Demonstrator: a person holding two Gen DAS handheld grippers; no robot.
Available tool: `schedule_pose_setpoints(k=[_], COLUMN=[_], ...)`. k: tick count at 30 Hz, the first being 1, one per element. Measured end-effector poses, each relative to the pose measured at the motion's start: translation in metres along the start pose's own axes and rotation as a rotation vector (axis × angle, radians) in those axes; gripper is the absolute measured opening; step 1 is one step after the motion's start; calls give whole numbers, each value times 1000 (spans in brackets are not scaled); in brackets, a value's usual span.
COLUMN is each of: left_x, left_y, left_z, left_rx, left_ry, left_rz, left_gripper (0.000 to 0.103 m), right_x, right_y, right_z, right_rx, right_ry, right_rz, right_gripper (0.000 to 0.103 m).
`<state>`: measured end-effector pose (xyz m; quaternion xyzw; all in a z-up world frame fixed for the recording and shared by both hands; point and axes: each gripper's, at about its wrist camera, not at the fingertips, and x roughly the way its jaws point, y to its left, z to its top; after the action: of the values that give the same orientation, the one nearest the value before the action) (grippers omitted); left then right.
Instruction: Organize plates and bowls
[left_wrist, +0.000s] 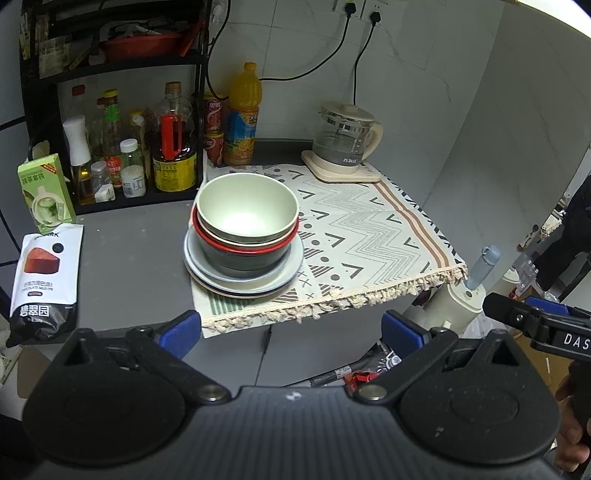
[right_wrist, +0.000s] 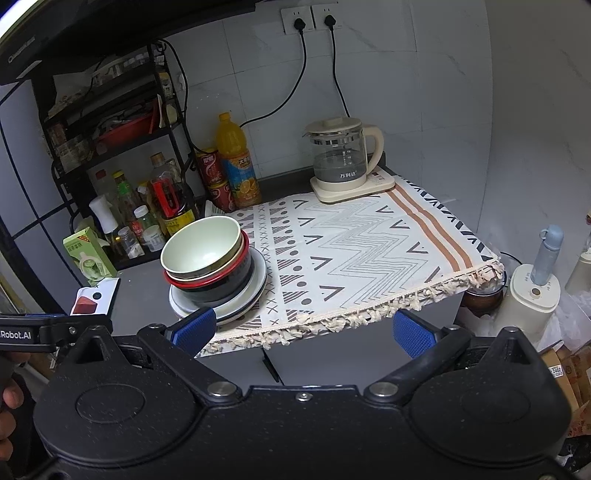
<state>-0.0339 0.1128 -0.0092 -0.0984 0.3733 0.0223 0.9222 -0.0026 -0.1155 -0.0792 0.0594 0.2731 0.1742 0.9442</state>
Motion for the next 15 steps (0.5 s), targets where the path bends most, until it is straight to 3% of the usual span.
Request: schedule_pose_setpoints(k=[15], left_x=[-2], left_y=[1], left_z=[1], left_rx=[12], left_ry=[1], left_rz=[-2], left_gripper=[103], right_x=[3], right_y=[6], right_z=[-1], right_rx=[19], right_ry=[-3], right_rz=[9], right_gripper=[103])
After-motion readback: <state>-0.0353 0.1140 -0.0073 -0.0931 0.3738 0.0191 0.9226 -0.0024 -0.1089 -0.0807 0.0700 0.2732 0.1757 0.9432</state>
